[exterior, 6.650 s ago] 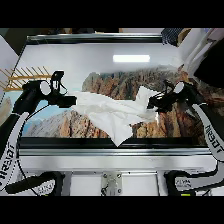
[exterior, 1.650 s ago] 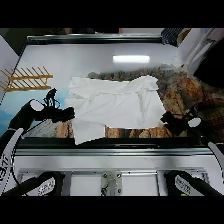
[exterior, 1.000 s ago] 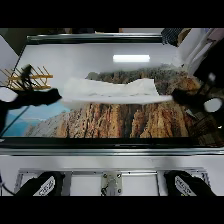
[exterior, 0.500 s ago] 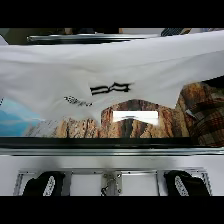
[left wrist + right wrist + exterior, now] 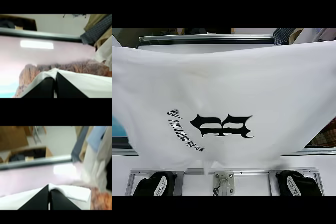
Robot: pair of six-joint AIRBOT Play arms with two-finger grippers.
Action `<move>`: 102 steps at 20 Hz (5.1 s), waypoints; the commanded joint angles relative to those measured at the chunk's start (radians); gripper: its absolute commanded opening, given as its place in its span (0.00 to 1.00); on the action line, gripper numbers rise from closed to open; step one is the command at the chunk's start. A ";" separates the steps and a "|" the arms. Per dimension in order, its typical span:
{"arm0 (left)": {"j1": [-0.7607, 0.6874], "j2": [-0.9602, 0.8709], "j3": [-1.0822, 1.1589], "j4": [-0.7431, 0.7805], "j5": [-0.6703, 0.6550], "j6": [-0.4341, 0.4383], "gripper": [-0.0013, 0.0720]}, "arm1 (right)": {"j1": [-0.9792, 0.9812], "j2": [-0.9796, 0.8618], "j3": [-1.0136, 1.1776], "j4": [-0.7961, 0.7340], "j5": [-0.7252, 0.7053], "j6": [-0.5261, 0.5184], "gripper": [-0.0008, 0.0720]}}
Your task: Fold the clothes and pants, and hang the long-sleeved shirts on hangers.
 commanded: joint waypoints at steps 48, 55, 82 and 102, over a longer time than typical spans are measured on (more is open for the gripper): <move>0.107 -0.573 -0.414 0.002 0.077 0.247 0.70 | 0.130 -0.431 -0.493 -0.126 0.148 0.078 0.76; 0.061 -0.287 -0.856 0.001 0.132 0.187 0.70 | -0.132 -0.066 -1.058 -0.064 0.153 0.392 0.76; 0.049 -0.049 -1.169 0.328 0.083 -0.121 0.70 | 0.068 -0.222 -1.269 0.186 -0.507 0.417 0.03; -0.148 -0.259 -1.123 0.135 0.140 -0.092 0.03 | 0.064 -0.221 -1.188 0.173 -0.397 0.330 0.03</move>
